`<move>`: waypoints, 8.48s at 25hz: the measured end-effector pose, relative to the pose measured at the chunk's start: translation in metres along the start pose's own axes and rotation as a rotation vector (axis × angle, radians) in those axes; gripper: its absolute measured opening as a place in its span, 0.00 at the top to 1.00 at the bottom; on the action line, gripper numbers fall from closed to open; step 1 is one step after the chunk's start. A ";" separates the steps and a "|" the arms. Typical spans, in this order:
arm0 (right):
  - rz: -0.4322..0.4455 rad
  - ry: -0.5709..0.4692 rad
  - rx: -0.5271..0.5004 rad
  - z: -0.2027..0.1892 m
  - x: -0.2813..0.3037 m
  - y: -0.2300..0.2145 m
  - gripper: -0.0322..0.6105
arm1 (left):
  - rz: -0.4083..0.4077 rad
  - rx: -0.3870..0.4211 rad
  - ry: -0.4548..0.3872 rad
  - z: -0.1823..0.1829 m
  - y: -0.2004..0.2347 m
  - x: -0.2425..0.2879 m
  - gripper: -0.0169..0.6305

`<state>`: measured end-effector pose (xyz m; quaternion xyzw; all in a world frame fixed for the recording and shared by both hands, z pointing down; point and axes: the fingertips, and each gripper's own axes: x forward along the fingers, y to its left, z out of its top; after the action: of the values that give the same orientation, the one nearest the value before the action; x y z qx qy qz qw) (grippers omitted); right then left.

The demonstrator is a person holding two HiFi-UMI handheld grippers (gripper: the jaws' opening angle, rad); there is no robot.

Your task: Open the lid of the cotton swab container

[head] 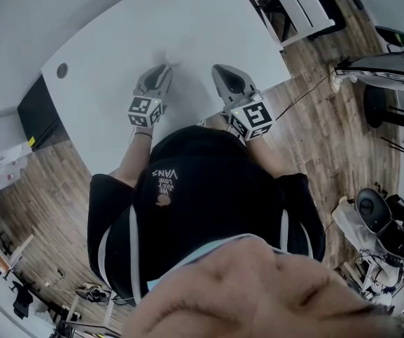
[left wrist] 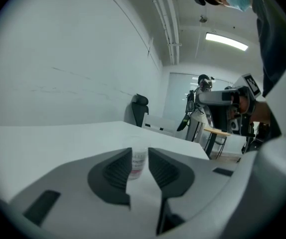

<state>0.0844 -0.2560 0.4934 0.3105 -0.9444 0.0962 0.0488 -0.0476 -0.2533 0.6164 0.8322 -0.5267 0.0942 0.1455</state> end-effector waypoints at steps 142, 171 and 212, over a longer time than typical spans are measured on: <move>0.096 0.166 -0.239 0.011 0.047 0.186 0.54 | -0.424 0.510 0.230 0.057 -0.062 -0.124 0.57; 0.142 0.031 0.009 0.038 0.032 0.166 0.56 | -0.439 0.428 0.127 0.072 -0.071 -0.118 0.58; -0.100 -0.063 0.033 0.064 0.016 0.080 0.56 | -0.430 0.326 0.133 0.076 -0.067 -0.111 0.58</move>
<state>0.0216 -0.2160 0.4217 0.3607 -0.9272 0.0994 0.0188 -0.0339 -0.1582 0.5008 0.9293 -0.3052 0.1989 0.0607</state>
